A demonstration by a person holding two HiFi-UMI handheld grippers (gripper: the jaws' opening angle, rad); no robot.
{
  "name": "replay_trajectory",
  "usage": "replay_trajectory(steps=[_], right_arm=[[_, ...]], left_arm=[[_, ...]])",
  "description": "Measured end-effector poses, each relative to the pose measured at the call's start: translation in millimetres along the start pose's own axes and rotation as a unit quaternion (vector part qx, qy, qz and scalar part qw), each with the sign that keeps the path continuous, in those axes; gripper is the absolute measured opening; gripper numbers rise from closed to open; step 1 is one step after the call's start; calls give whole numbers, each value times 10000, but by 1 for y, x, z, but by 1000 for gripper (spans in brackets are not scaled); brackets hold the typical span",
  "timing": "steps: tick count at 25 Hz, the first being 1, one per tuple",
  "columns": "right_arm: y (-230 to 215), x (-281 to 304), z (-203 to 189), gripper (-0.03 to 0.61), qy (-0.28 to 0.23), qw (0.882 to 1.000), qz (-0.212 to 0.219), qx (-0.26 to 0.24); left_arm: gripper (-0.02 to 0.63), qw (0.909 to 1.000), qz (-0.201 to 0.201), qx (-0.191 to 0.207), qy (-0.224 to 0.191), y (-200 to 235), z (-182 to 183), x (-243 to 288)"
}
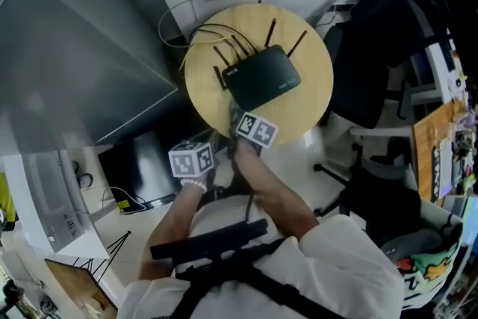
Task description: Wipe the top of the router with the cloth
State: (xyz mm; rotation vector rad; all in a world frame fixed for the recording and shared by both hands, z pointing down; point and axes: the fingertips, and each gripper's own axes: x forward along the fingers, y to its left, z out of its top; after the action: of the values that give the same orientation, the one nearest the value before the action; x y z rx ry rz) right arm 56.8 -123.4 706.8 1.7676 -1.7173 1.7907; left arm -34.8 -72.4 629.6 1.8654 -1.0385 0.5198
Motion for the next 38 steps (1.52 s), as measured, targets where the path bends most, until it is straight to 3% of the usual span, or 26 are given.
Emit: replay_trajectory(steps=[4,10,16,20,28,38], right_arm=[[2,-22,-5,38,-198,9996,156,-86],[27,-95,-19,38,-605,9917,528,-1005],[57,-199,-39,37,-1454,9625,466,-2242],[70,-249,-71,37,-1782,9530,498,-2400],[69,-283,-124,34,-1685,9462,386,-2736],[58,-313,-117,34,-1711,9354,445,-3061]], left_arm=[[-9,9998,-195,36,-68,-4,-12,-12],[-9,9971,-570,227,-448,-13,-20,-63],[-9,9868,-830,822,-1120,-30,-17,-135],[-9,9794,-1009,1190,-1285,-42,-34,-179],[-9,9745,-1096,1264,-1494,-53,-55,-217],[-9,9726,-1158,1219,-1603,-96,-69,-213]])
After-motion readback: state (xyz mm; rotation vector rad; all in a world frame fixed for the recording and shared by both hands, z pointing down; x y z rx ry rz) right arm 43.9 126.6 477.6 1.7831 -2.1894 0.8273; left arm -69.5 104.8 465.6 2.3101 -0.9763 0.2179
